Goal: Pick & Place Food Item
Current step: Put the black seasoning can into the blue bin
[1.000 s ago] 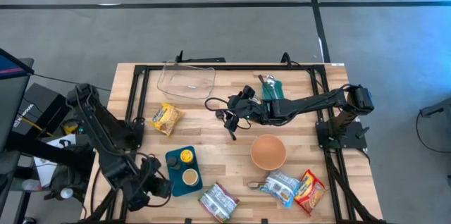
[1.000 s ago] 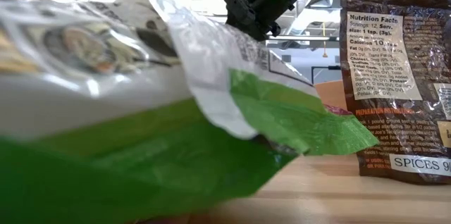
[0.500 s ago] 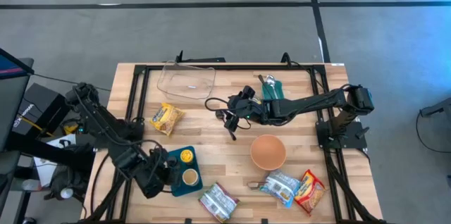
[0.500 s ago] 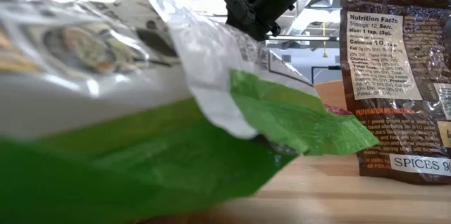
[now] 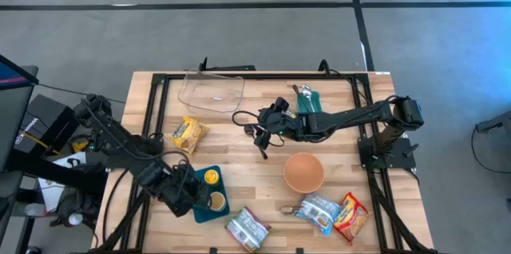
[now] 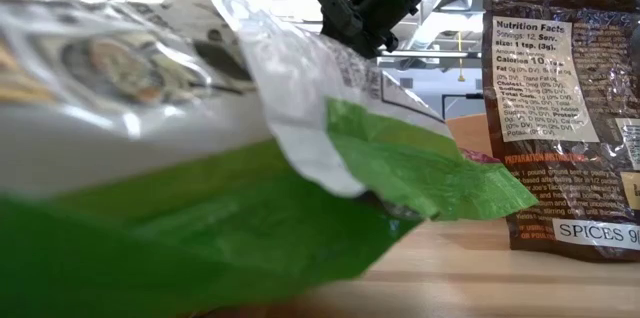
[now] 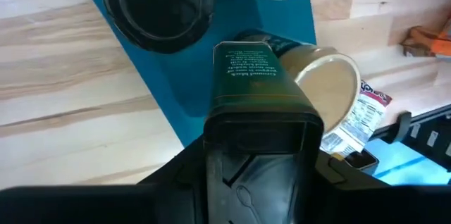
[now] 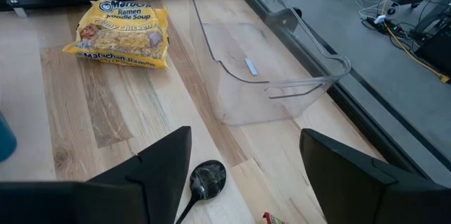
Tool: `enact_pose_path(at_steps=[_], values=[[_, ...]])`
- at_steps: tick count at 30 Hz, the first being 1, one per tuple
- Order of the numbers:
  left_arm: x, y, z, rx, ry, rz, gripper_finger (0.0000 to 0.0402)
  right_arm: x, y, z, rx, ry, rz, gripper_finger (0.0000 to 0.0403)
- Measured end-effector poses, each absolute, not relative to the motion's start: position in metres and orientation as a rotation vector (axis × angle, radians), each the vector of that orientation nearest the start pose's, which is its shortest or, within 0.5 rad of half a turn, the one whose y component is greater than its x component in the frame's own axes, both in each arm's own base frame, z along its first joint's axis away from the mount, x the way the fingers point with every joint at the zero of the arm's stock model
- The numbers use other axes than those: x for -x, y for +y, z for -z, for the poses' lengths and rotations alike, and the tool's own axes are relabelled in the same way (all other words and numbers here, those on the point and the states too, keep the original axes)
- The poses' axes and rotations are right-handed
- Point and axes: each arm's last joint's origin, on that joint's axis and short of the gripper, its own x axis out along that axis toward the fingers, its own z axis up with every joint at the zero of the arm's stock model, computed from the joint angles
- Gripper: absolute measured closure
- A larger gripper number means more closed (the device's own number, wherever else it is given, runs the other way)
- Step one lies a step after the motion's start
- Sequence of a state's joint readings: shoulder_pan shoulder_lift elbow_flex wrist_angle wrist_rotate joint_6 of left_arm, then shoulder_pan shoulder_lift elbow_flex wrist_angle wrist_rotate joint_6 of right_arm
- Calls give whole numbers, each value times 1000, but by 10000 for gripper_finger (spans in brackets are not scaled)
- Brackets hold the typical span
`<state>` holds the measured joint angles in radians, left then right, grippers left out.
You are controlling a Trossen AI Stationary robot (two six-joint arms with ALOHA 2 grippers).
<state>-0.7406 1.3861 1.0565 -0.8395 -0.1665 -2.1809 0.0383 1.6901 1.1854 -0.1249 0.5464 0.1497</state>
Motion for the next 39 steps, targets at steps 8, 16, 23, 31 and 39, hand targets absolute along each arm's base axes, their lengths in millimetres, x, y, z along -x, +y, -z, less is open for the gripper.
enact_pose_path(at_steps=[8, 16, 23, 31, 39], values=[[-204, -171, -242, 1401, 1080, -825, 284, -370, -1, -245, 43, 575, 534, 143], [-208, -170, -236, 1398, 1108, -854, 286, -370, -1, -245, 43, 573, 534, 143], [-208, -170, -236, 1390, 1110, -868, 274, -370, -1, -245, 43, 572, 534, 143], [-208, -170, -219, 1443, 1096, -838, 286, -370, -1, -245, 43, 572, 534, 143], [-205, -168, -211, 1444, 1111, -878, 280, -370, -1, -245, 43, 572, 534, 143]])
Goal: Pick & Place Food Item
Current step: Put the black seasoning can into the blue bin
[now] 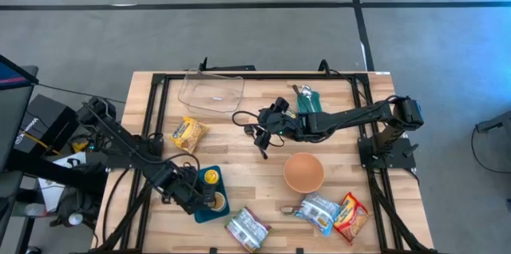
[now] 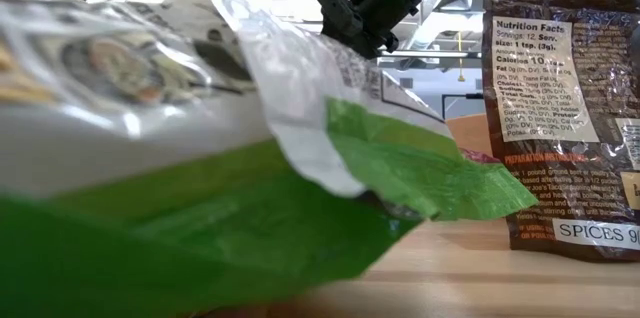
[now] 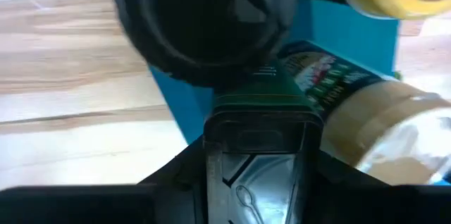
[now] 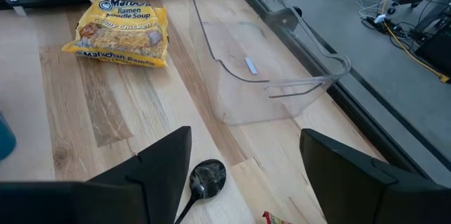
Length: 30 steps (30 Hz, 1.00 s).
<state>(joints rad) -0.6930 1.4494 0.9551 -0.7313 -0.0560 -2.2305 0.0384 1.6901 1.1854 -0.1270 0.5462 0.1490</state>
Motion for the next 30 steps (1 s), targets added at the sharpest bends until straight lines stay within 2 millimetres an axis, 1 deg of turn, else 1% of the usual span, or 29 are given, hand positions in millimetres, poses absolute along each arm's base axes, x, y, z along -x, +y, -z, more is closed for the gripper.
enact_pose_path(at_steps=[4, 7, 10, 17, 24, 30], values=[[-202, -166, -203, 1432, 1120, -895, 286, -370, -1, -245, 43, 572, 534, 143], [-201, -166, -198, 1447, 1134, -883, 274, -370, -1, -245, 43, 573, 534, 143], [-201, -165, -197, 1447, 1135, -883, 267, -370, -1, -245, 43, 572, 534, 143], [-201, -166, -197, 1445, 1137, -873, 284, -370, -1, -245, 43, 572, 534, 143], [-201, -166, -197, 1441, 1138, -867, 247, -370, -1, -245, 43, 573, 534, 143], [-202, -166, -197, 1431, 1142, -851, 236, -370, -1, -245, 43, 573, 534, 143]])
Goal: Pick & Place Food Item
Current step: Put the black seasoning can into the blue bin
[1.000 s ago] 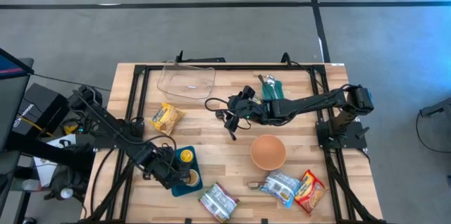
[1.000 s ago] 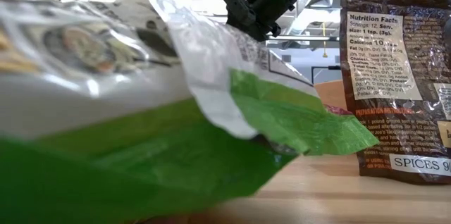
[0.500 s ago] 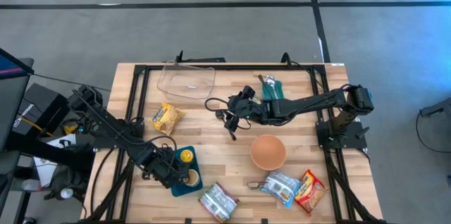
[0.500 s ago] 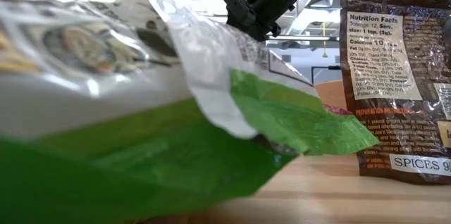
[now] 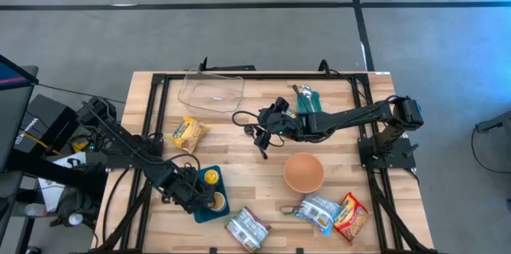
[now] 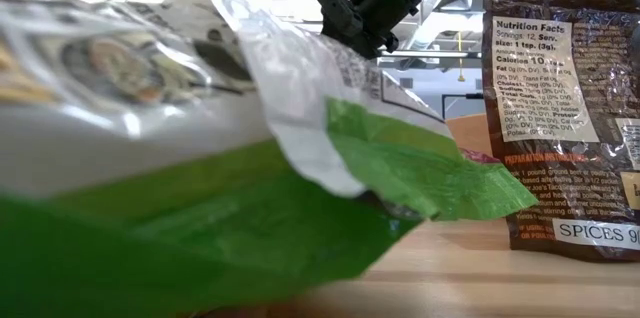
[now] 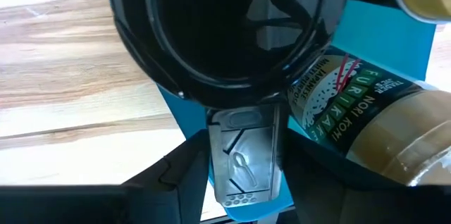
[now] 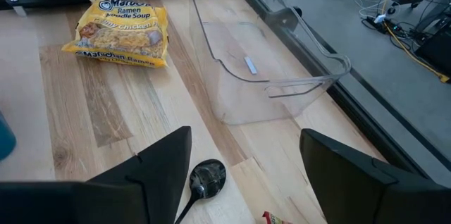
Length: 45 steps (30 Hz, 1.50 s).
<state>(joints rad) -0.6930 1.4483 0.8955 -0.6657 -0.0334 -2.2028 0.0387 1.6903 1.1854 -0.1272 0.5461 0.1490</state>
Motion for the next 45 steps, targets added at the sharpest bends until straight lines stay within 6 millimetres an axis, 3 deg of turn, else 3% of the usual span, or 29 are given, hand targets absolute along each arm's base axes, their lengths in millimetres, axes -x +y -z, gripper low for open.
enact_pose_path(at_steps=[31, 45], values=[[-205, -169, -201, 1409, 1141, -731, 246, -370, -1, -245, 43, 572, 534, 143], [-198, -164, -219, 1420, 1052, -664, 249, -370, -1, -245, 44, 575, 534, 143]])
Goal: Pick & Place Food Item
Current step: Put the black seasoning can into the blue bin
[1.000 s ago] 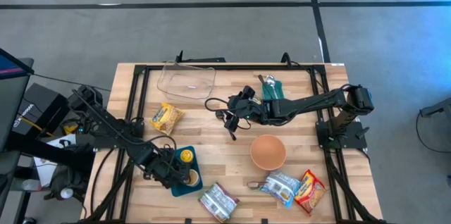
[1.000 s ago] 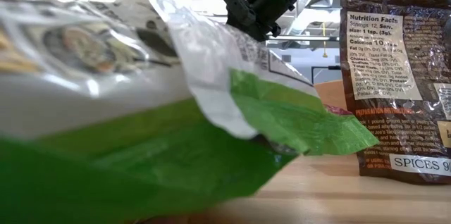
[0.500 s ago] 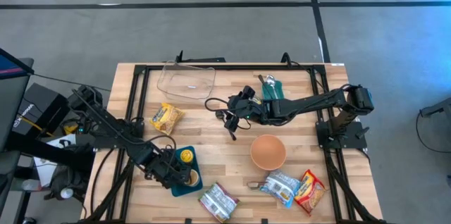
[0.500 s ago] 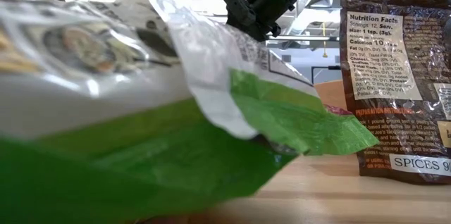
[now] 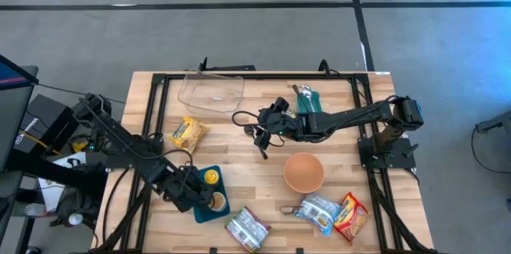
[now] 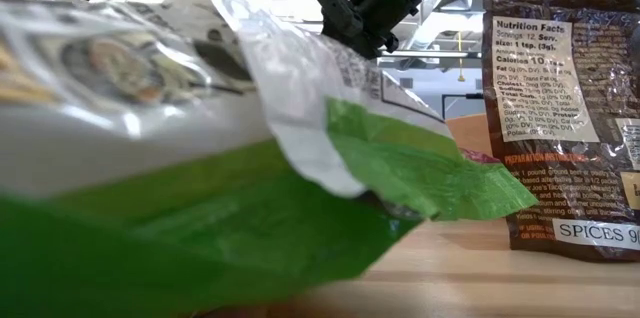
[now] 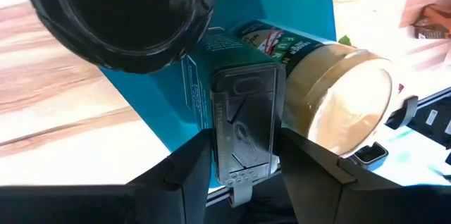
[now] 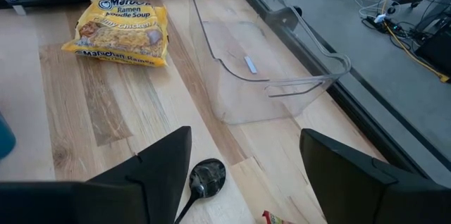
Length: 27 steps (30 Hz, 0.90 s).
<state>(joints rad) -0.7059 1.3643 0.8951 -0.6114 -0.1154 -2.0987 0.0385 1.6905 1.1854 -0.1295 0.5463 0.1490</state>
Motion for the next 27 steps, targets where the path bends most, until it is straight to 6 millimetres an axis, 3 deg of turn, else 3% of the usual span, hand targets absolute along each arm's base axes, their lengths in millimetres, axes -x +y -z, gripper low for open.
enact_pose_path(at_steps=[27], values=[[-196, -163, -214, 1351, 1089, -694, 247, -370, -1, -245, 43, 575, 534, 143]])
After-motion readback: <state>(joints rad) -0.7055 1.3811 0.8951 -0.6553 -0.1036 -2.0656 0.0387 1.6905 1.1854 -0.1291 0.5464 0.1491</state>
